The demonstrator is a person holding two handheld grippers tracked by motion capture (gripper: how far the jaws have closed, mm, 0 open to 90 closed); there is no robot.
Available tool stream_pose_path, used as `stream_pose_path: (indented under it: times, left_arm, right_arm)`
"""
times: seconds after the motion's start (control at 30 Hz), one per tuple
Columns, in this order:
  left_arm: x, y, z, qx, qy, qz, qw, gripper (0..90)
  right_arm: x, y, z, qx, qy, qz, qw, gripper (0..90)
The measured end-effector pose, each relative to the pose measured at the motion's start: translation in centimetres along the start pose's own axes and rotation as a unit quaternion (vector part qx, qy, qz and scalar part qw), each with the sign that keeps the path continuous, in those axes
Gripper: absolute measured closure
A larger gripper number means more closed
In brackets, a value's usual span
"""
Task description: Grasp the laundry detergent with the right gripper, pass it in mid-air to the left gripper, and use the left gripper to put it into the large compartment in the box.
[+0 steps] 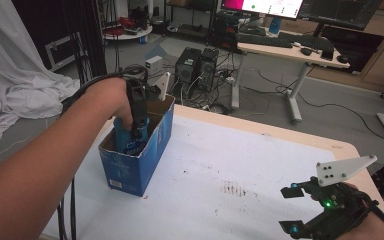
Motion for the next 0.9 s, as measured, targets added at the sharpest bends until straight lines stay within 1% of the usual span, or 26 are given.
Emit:
stream_pose_path:
  times: [0.1, 0.13, 0.17, 0.2, 0.23, 0.37, 0.43, 0.53, 0.57, 0.6, 0.63, 0.73, 0.8, 0.9]
  left_arm:
    - [0.0, -0.8, -0.3, 0.001, -0.014, -0.002, 0.9999, 38.2]
    - [0.0, -0.8, -0.3, 0.001, -0.014, -0.002, 0.9999, 38.2]
    - [0.0, -1.2, -0.5, 0.004, -0.026, -0.006, 0.9996, 38.2]
    - [0.0, -1.2, -0.5, 0.004, -0.026, -0.006, 0.9996, 38.2]
    - [0.0, -1.5, -0.6, 0.002, -0.04, -0.014, 0.9991, 38.2]
    - [0.2, -1.9, -0.9, 0.001, -0.051, -0.015, 0.9986, 38.1]
    - [0.1, -2.4, -1.1, 0.0, -0.058, -0.013, 0.9982, 38.1]
    - [0.0, -2.8, -1.2, 0.0, -0.061, -0.014, 0.998, 38.1]
    - [0.0, -3.0, -1.3, 0.003, -0.06, -0.014, 0.9981, 38.1]
    - [0.0, -2.9, -1.4, 0.013, -0.06, -0.012, 0.998, 38.1]
    - [0.0, -2.9, -1.4, 0.011, -0.063, -0.014, 0.9979, 38.1]
    - [0.1, -2.9, -1.5, 0.012, -0.062, -0.013, 0.9979, 38.0]
    - [0.0, -3.0, -1.5, 0.01, -0.065, -0.013, 0.9978, 37.8]
    - [0.1, -3.0, -1.4, 0.009, -0.065, -0.005, 0.9978, 37.6]
  right_arm:
    - [0.0, -0.1, 0.0, -0.002, -0.001, 0.0, 1.0, 12.3]
    - [0.0, -0.1, 0.0, -0.002, -0.001, 0.0, 1.0, 12.3]
    - [0.0, -0.2, -0.1, -0.003, -0.002, 0.0, 1.0, 12.3]
    - [0.0, -0.2, -0.1, -0.003, -0.002, 0.0, 1.0, 12.3]
    - [0.0, -0.2, -0.1, -0.003, -0.001, 0.0, 1.0, 12.3]
    - [-0.1, -0.4, -0.2, -0.005, -0.001, -0.001, 1.0, 12.3]
    - [-0.1, -0.4, -0.3, -0.004, 0.0, 0.0, 1.0, 12.3]
    - [-0.2, -0.5, -0.3, -0.005, -0.002, -0.001, 1.0, 12.4]
    - [-0.2, -0.5, -0.2, -0.006, -0.001, -0.001, 1.0, 12.3]
    - [-0.2, -0.6, -0.2, -0.005, 0.0, 0.0, 1.0, 12.3]
    - [-0.2, -0.6, -0.1, -0.006, -0.001, 0.0, 1.0, 12.3]
    - [-0.1, -0.6, -0.1, -0.006, -0.003, -0.001, 1.0, 12.3]
    - [-0.1, -0.6, -0.2, -0.004, -0.002, -0.001, 1.0, 12.3]
    - [-0.1, -0.7, -0.2, -0.005, -0.001, -0.002, 1.0, 12.3]
Point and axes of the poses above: each handheld gripper's, and its own axes: y roughly backward along the jaws, z roughly out of its underside, x roughly to its right, the point moved 10 cm from there along -y, roughly forward along the jaws, and after that the axes turned 15 degrees about -x, right-handed, at the moved point
